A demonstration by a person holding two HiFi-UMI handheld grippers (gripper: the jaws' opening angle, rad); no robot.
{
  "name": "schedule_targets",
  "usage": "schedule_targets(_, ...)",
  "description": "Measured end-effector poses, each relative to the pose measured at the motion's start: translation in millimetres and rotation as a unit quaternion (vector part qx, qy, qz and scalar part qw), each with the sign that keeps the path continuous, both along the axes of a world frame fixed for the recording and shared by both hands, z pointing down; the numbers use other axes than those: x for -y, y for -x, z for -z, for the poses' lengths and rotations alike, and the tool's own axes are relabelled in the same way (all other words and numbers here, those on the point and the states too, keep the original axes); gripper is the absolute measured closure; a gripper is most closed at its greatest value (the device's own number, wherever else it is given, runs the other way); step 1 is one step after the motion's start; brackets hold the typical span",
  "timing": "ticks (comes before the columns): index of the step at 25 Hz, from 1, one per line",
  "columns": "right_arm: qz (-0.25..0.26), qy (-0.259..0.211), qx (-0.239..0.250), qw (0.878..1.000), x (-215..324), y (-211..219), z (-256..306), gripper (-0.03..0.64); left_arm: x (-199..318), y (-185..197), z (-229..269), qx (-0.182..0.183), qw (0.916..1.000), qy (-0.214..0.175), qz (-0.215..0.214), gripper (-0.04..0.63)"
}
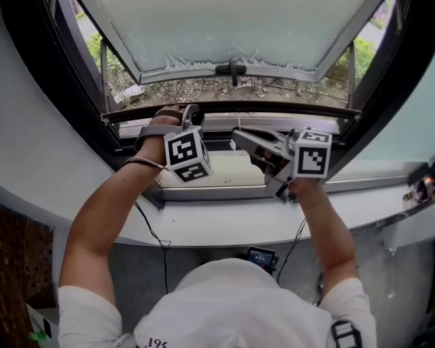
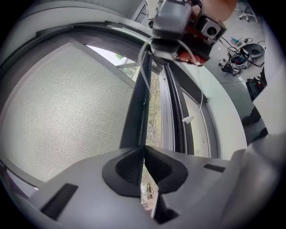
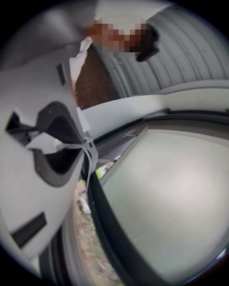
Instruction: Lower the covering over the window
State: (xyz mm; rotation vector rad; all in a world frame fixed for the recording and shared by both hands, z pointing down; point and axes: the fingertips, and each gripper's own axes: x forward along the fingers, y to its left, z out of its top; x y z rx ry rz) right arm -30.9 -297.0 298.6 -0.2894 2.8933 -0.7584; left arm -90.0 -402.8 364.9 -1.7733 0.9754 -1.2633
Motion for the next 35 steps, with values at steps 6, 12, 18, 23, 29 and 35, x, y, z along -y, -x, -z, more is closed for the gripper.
schedule_targets(6, -0.009, -0.029, -0.055, 0.998, -2.6, 4.9, -21.9, 0.581, 0.9, 0.5, -0.4, -0.001, 1.0, 0.0, -0.001, 0.56)
schedule_targets(12, -0.123, -0.195, -0.333, 0.914, 26.9, -20.9, -100.4, 0.4, 0.2, -0.3, -0.1, -0.002, 1.0, 0.0, 0.0, 0.56)
schedule_targets(18, -0.228, -0.402, -0.47, 0.752, 47.2, -50.4, -60.2, 0.4, 1.1, 0.6, 0.4, -0.003, 1.0, -0.002, 0.0, 0.56)
schedule_targets(23, -0.226, -0.491, -0.594, 0.596, 85.5, -65.2, -49.3, 0.407, 0.5, 0.5, 1.0, -0.004, 1.0, -0.002, 0.001, 0.56)
schedule_targets(29, -0.21, -0.519, -0.64, 0.525, 100.1, -70.2, -45.2, 0.538, 1.6, 0.5, 0.6, -0.005, 1.0, 0.0, 0.002, 0.56)
schedule_targets(35, -0.199, -0.507, -0.657, 0.521, 106.7, -72.1, -66.4, 0.537, 1.8, -0.5, 0.9, -0.015, 0.9999, -0.001, 0.003, 0.56)
